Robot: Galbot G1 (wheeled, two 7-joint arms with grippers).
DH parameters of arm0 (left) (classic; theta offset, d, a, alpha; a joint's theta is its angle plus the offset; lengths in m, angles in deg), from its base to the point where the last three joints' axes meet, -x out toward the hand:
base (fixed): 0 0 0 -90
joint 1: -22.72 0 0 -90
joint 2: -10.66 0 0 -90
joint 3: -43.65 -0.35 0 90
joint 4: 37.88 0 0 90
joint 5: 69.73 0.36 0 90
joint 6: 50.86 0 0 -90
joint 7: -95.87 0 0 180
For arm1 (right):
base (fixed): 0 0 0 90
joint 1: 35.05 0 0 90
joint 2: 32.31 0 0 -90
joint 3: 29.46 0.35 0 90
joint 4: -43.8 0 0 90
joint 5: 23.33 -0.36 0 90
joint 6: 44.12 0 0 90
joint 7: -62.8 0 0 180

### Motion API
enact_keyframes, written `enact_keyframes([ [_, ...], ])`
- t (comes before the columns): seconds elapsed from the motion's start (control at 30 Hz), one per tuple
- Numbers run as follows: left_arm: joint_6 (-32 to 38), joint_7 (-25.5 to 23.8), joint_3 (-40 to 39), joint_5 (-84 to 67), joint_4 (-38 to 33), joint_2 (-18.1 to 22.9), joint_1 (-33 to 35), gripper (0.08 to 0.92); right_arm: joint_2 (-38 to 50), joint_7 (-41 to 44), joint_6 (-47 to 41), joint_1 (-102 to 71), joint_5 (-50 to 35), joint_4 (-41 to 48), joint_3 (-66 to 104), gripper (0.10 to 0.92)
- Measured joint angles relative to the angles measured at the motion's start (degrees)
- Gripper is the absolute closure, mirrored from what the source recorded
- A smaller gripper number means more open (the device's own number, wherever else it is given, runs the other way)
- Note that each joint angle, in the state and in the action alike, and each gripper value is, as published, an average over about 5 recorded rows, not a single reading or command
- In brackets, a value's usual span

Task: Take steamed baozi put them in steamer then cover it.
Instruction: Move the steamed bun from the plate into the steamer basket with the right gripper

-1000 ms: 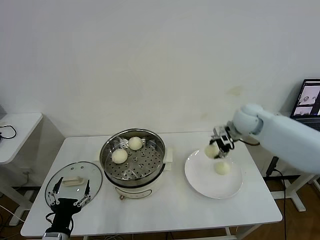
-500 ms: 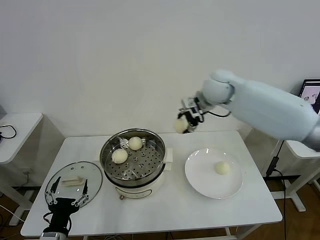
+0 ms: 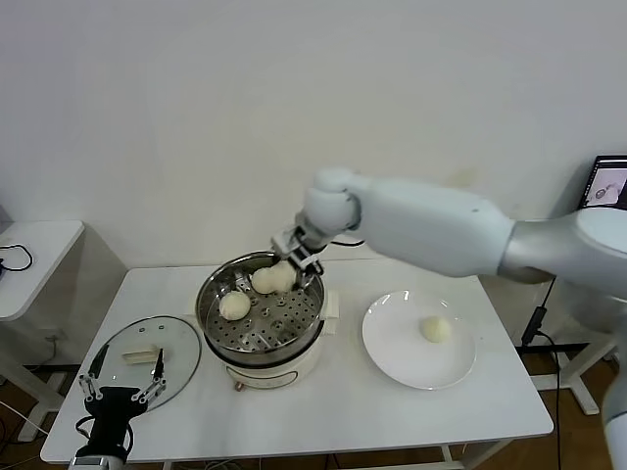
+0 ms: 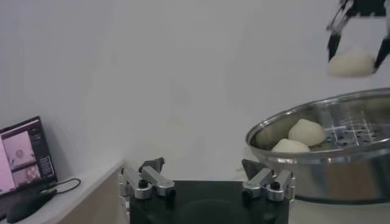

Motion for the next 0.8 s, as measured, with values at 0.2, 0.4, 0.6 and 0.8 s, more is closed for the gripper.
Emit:
enact_keyframes([
  [0.2,0.06,0.03,0.60,-0.01,0.12,0.27,-0.58,0.177,-3.68,-0.39,4.87,-1.76,3.59,1.29,-1.98,0.380],
  [0.4,0.35,0.11,1.03,-0.11,0.64,0.15,-0.63,0.177,-6.70,-0.16,9.18,-2.79,6.03,2.19,-3.16,0.381],
  [0.6,0.62,0.23,1.19,-0.20,0.89,0.22,-0.55,0.177,-8.82,0.48,12.12,-2.91,7.21,2.88,-3.91,0.379],
  [0.8,0.67,0.26,1.03,-0.21,0.91,0.34,-0.53,0.177,-9.84,1.10,13.75,-3.06,8.10,3.29,-4.43,0.380],
])
